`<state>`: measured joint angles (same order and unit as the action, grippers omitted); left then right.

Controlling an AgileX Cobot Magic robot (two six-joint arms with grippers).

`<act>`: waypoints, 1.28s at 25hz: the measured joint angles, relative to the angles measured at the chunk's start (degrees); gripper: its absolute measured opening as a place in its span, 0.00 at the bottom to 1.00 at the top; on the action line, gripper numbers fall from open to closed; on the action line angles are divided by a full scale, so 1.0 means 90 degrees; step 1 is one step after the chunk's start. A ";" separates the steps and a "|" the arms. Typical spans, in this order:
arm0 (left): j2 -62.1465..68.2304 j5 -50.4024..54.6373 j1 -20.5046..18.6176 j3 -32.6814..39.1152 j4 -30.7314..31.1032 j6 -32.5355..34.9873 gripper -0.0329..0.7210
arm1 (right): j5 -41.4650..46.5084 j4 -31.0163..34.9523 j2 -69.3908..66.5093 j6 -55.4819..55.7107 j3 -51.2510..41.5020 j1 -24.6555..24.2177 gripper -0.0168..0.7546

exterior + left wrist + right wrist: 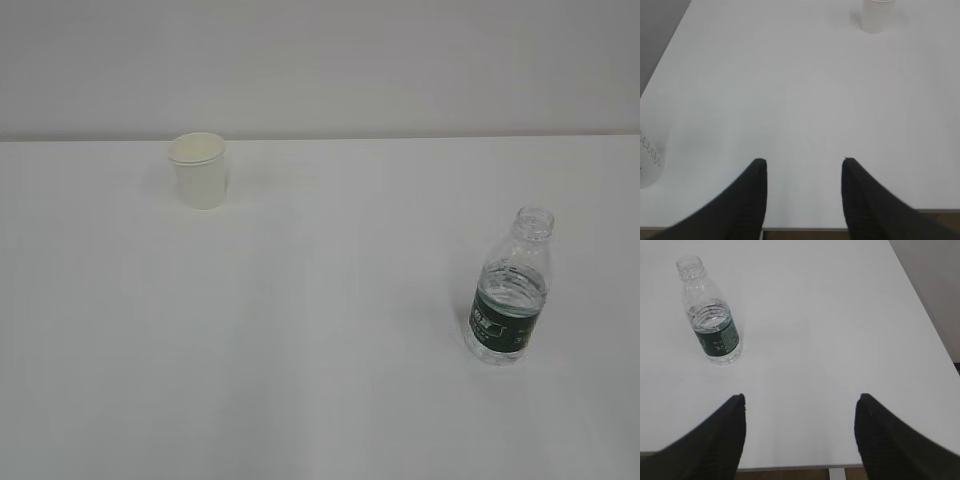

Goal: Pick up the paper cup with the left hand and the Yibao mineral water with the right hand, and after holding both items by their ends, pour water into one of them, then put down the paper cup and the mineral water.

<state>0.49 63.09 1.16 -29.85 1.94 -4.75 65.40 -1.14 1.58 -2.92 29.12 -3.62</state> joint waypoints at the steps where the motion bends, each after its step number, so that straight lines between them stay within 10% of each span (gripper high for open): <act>1: 0.0000 0.0000 0.0000 0.0000 0.0000 0.0000 0.50 | 0.0000 0.0000 0.0000 0.0000 0.0000 0.0000 0.70; 32: 0.0000 0.0000 0.0000 0.0000 0.0000 0.0000 0.50 | 0.0000 0.0000 0.0000 0.0000 0.0000 0.0000 0.70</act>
<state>0.49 63.09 1.16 -29.85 1.94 -4.75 65.40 -1.14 1.58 -2.92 29.12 -3.62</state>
